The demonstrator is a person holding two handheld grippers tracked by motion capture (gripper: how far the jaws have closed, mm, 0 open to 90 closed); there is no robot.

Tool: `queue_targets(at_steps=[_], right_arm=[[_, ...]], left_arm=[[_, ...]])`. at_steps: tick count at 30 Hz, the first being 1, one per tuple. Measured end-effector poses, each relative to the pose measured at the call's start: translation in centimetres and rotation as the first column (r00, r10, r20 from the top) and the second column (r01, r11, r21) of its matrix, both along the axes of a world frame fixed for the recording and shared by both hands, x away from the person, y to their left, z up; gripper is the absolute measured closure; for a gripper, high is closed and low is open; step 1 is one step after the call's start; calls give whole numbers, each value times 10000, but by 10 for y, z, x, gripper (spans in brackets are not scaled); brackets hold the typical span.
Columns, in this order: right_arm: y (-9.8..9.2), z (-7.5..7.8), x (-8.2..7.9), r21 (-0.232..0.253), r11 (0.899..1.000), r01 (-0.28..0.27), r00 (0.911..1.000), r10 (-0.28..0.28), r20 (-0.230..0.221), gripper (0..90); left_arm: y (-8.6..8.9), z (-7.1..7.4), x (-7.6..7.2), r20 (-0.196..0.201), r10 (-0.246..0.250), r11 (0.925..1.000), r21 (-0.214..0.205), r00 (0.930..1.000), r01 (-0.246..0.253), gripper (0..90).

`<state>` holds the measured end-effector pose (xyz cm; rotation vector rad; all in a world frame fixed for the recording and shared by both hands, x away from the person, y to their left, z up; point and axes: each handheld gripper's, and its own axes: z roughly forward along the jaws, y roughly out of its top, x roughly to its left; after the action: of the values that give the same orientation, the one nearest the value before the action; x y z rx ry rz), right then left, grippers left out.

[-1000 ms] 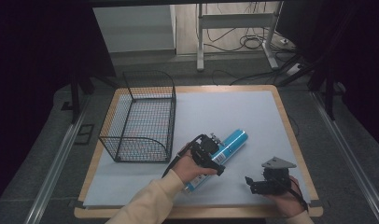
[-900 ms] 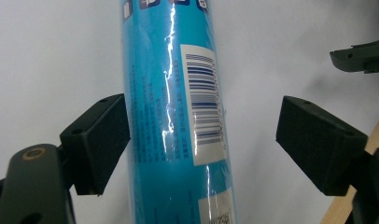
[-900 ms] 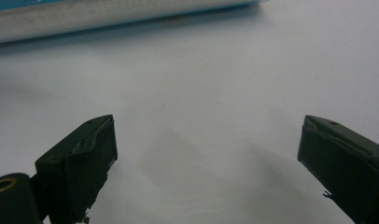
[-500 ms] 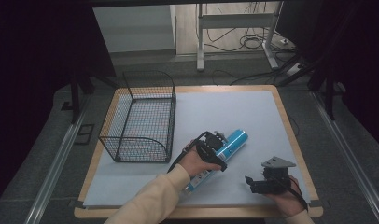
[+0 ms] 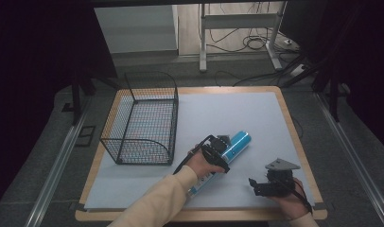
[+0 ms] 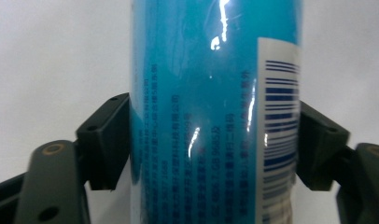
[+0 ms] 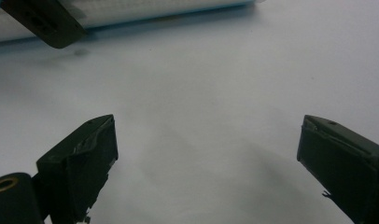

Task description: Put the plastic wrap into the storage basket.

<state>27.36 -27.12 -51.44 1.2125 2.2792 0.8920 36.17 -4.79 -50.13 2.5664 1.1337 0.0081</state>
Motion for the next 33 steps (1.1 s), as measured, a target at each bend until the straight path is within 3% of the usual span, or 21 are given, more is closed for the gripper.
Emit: queue_targets(at_steps=[4, 9, 17, 33], right_arm=[[0, 0, 0, -25, 10000, 4, 10000, -4, -12, 53], [-2, 0, 1, -100, 9997, 230, 9997, -229, 20, 53], [-2, 2, 1, -83, 9998, 197, 9998, -196, 98, 54], [-3, 4, 0, -56, 9997, 258, 9993, -256, 275, 55]], left_arm=[[0, 0, 0, -2, -23, 10000, 40, 10000, 23, 303], [-2, 1, 0, -4, -19, 9999, 125, 10000, 20, 308], [0, 3, 6, -469, -311, 9993, 190, 9984, 321, 312], [5, 25, 8, -261, -727, 9967, 354, 9970, 736, 312]])
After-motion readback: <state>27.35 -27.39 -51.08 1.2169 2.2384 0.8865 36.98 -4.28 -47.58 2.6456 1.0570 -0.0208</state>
